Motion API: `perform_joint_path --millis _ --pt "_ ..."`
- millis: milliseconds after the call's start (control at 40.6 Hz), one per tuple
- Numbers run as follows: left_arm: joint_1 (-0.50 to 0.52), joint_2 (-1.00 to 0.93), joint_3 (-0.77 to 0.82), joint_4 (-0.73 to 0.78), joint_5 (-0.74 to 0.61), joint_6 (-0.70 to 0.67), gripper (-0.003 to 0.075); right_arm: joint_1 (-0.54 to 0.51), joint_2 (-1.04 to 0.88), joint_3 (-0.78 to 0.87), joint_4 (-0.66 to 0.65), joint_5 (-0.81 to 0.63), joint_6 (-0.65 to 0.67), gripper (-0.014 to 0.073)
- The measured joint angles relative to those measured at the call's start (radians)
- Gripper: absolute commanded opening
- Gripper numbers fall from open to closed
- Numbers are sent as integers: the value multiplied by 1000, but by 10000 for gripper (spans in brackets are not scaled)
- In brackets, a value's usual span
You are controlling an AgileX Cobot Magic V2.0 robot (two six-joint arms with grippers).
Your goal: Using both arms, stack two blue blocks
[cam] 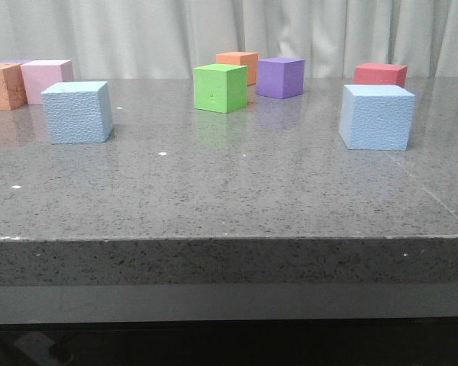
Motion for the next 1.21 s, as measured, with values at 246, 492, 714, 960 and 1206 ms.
perform_joint_path --millis 246,492,714,960,1206 --pt "0 0 0 0 0 0 489 191 128 -164 -280 7 254 522" --pt "0 0 0 0 0 0 489 308 241 -249 -549 -16 462 522" --pt "0 0 0 0 0 0 489 310 285 -249 -555 -115 484 523" --pt "0 0 0 0 0 0 489 312 386 -253 -555 -138 546 608" --pt "0 0 0 0 0 0 489 312 524 -331 -555 -145 645 603"
